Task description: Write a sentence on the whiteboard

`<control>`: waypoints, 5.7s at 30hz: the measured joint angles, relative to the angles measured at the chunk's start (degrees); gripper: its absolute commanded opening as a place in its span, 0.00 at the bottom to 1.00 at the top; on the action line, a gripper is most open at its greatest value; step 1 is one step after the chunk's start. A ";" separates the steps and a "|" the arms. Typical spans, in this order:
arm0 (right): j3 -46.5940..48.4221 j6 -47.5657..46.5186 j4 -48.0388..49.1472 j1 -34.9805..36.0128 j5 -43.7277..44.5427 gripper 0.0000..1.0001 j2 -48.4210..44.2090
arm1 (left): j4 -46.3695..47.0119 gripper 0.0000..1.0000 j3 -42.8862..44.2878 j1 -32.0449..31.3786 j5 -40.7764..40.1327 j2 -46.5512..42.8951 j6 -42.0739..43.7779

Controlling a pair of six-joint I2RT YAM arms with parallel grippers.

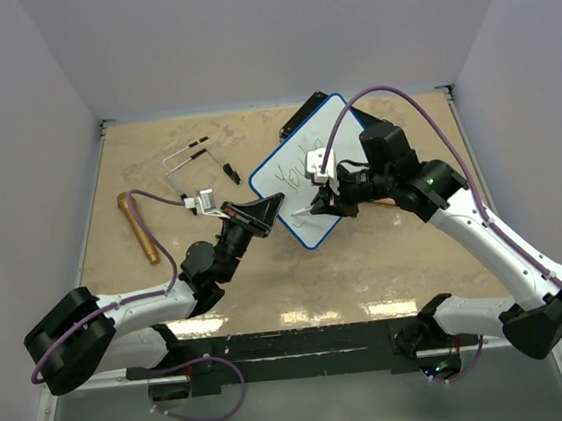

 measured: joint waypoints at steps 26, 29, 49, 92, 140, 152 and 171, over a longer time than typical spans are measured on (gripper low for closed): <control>-0.09 -1.66 -1.22 1.22 -0.04 0.00 0.74 | -0.13 0.00 0.02 0.02 -0.04 0.22 0.42; -0.09 -1.92 -1.33 1.33 -0.02 0.00 0.74 | -0.13 0.00 0.02 0.02 -0.07 0.22 0.46; -0.92 -2.40 -2.93 1.60 -0.20 0.00 0.74 | -0.90 0.00 0.02 0.07 -0.92 -0.61 2.03; -1.11 -5.99 -3.32 0.00 -4.17 0.00 -1.09 | 0.20 0.00 -8.04 1.16 5.40 -8.41 -0.24; -1.11 -5.99 -3.48 1.97 -0.68 0.00 -0.11 | -0.20 0.00 -5.25 1.75 4.07 -7.21 0.52; -0.66 -5.31 -3.58 1.95 0.15 0.00 -0.09 | -0.87 0.00 -5.25 1.95 3.65 -8.09 0.63; 4.90 -4.37 -3.91 1.90 1.73 0.00 3.21 | -1.03 0.00 -5.31 1.97 3.06 -8.92 0.57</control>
